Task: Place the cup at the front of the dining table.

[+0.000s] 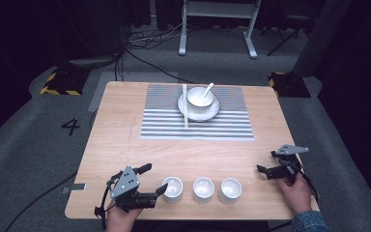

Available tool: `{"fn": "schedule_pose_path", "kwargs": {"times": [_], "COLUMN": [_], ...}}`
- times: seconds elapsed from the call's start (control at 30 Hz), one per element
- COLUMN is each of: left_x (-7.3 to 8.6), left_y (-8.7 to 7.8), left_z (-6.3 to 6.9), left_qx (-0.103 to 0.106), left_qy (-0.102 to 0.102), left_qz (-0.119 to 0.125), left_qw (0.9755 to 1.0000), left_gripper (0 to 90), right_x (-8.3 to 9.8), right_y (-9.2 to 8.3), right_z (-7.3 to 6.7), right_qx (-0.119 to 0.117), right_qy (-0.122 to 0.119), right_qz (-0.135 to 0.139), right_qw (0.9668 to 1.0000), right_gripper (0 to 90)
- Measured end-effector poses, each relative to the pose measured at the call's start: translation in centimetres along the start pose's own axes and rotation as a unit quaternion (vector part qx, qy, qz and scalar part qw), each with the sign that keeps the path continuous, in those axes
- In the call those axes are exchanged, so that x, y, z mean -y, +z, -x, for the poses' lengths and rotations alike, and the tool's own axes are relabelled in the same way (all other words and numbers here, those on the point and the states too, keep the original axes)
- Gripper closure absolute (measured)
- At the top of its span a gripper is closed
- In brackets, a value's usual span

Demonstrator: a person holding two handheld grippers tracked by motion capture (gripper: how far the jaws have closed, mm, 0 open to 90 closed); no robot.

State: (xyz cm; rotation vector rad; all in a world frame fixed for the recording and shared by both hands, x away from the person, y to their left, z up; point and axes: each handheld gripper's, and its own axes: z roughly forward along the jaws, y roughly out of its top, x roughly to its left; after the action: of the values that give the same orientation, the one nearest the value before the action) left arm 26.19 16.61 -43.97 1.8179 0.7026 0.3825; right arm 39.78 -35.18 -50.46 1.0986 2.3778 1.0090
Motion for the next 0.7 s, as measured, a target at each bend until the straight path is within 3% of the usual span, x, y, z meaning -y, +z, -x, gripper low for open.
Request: {"fn": "schedule_pose_path", "kwargs": {"times": [0.13, 0.27, 0.47, 0.63, 0.7], "left_x": [-0.1, 0.0, 0.4, 1.4, 1.6], "left_y": [0.7, 1.7, 2.4, 3.3, 3.5], "left_z": [0.8, 1.5, 1.5, 1.1, 1.1], "left_qx": [0.016, 0.037, 0.032, 0.024, 0.025], "left_qy": [0.006, -0.004, -0.004, -0.031, -0.032], "left_qz": [-0.007, -0.011, -0.025, -0.041, -0.045], "left_qw": [0.9998, 0.9993, 0.9992, 0.9984, 0.9981], "left_gripper": [17.4, 15.8, 15.6, 15.5, 15.3], "right_x": [0.0, 0.0, 0.0, 0.0, 0.0], "right_y": [0.0, 0.0, 0.0, 0.0, 0.0], "right_z": [0.0, 0.0, 0.0, 0.0, 0.0], "right_qx": [0.0, 0.0, 0.0, 0.0, 0.0], "right_qy": [0.0, 0.0, 0.0, 0.0, 0.0], "right_qz": [0.0, 0.0, 0.0, 0.0, 0.0], "right_qw": [1.0, 1.0, 1.0, 1.0, 1.0], "right_gripper": [6.3, 6.3, 6.3, 6.3, 6.3]}}
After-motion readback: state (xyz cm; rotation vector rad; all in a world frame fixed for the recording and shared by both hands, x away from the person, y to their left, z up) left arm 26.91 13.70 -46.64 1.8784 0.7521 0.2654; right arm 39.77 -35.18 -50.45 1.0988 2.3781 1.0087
